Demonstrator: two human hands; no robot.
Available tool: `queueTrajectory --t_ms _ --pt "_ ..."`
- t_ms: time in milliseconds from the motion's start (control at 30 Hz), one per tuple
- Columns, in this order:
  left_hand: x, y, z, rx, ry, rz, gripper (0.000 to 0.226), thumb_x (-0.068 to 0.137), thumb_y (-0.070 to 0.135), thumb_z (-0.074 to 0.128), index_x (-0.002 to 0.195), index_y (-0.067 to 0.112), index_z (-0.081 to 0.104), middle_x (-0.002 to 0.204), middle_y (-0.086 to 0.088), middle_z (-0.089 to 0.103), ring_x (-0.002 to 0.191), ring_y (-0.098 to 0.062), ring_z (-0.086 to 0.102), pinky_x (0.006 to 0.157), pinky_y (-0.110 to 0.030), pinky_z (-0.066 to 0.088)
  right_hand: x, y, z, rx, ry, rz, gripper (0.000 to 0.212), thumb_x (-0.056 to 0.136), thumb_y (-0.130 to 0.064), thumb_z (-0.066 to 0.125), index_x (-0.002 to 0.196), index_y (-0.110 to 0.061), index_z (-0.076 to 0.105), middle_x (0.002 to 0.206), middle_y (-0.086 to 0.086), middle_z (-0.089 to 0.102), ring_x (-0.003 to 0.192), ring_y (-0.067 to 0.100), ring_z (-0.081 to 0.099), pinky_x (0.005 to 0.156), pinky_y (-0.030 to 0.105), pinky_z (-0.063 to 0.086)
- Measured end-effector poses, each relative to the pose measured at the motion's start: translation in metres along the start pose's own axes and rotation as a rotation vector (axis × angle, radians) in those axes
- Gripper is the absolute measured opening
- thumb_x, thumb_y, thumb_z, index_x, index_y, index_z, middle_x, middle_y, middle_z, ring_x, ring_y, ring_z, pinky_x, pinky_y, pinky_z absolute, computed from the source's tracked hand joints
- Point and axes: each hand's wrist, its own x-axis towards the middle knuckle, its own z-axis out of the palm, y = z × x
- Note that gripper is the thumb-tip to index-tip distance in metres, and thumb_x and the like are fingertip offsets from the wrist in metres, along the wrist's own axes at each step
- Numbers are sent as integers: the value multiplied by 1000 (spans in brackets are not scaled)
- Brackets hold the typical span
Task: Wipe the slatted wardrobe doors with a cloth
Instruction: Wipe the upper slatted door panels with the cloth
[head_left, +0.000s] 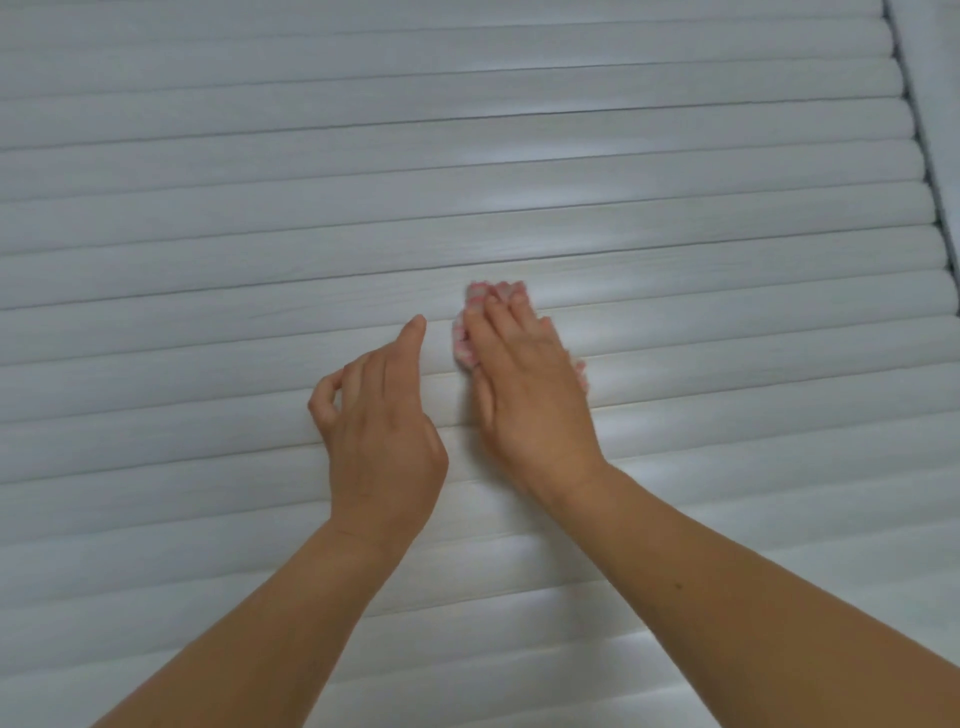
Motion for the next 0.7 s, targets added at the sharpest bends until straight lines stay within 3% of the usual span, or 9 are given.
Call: queueTrajectory --t_ms 100,267,533,700 --pt "-2 -2 1 6 5 -15 72 60 0 39 131 12 45 108 -3 60 100 -14 42 93 -33 20 -13 -2 5 2 -20 -140 48 90 -16 34 132 -4 53 140 14 48 135 33 37 110 43 25" --pt "-4 8 6 -11 9 19 61 70 10 32 128 9 48 106 -4 61 101 -14 44 94 -34 22 -35 19 -7 -3 -106 -296 52 83 -4 33 130 -4 55 139 14 49 134 31 36 111 36 20" --pt "-15 34 17 -38 -74 140 68 63 6 27 127 12 48 107 -1 61 99 -15 46 98 -35 22 -67 79 -47 7 -144 -283 44 83 1 41 122 -4 60 131 15 56 129 27 38 106 38 30" --pt "-16 43 21 -47 -105 151 68 63 6 26 127 12 48 105 -1 61 99 -16 45 97 -34 23 -88 135 -77 -50 -43 -85 43 85 4 47 125 -9 58 132 4 52 129 17 39 113 29 26"
